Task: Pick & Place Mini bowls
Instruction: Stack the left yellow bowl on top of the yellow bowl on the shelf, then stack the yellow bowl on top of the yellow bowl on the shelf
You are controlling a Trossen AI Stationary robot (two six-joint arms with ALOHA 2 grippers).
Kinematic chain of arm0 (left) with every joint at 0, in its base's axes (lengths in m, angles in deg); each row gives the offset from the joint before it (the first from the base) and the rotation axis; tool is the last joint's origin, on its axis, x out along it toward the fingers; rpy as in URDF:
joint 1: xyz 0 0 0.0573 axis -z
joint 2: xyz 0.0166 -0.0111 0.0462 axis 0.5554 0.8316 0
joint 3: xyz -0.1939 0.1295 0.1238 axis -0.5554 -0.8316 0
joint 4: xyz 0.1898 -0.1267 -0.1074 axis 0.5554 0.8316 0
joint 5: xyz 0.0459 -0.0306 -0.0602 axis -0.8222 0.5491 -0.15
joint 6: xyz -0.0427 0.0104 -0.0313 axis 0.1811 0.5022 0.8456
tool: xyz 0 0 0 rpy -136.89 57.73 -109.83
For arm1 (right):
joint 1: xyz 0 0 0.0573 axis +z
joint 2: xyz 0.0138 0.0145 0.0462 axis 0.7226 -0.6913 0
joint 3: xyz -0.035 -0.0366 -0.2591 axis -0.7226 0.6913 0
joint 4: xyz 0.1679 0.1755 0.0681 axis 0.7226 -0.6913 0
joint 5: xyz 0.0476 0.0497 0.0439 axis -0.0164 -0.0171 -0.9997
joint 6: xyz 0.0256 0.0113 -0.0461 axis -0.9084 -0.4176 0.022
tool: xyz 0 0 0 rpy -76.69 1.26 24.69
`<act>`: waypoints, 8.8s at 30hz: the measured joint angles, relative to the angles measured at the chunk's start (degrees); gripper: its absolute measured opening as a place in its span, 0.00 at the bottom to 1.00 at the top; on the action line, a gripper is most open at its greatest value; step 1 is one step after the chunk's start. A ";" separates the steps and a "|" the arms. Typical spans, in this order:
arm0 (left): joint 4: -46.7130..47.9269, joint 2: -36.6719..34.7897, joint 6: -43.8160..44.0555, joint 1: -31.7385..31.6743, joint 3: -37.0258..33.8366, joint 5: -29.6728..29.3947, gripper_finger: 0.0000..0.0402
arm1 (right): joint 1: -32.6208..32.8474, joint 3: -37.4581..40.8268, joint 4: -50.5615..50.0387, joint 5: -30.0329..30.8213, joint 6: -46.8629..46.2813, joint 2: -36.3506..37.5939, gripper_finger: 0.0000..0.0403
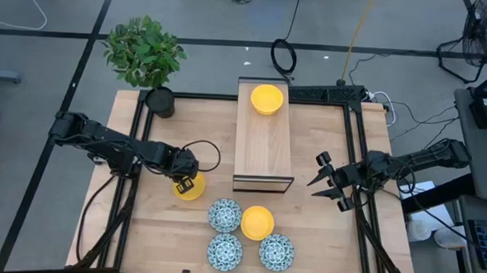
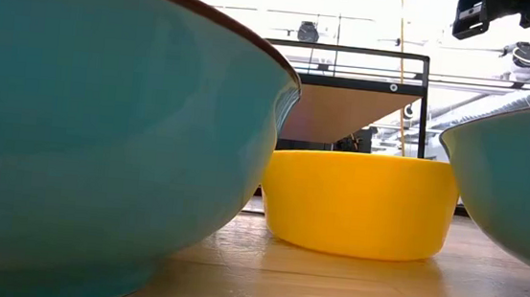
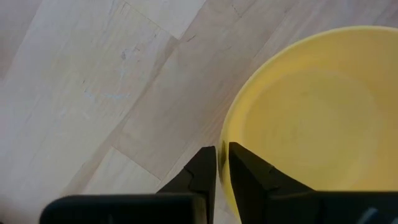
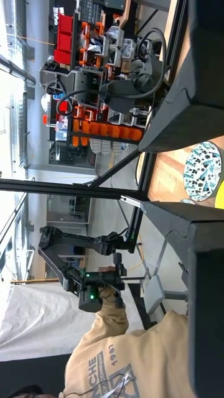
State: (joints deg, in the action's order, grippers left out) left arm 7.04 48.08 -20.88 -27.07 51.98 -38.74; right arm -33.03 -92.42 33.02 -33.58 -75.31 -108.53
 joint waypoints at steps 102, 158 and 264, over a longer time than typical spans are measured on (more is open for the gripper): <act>8.50 48.26 -31.20 -40.66 92.65 14.49 0.17 | -0.02 0.00 0.01 0.22 2.84 0.00 0.31; -33.20 -24.83 -45.37 16.69 11.26 -16.55 0.19 | -0.02 0.00 1.62 0.74 1.97 -1.61 0.31; -60.08 -63.65 -71.86 15.36 -21.29 -25.51 0.19 | 11.06 -59.06 -68.34 14.74 -76.26 -77.16 0.31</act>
State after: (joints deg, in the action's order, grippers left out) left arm -53.04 -15.57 -92.74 -11.71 30.69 -64.25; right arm -21.97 -151.47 -35.32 -18.84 -151.57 -185.69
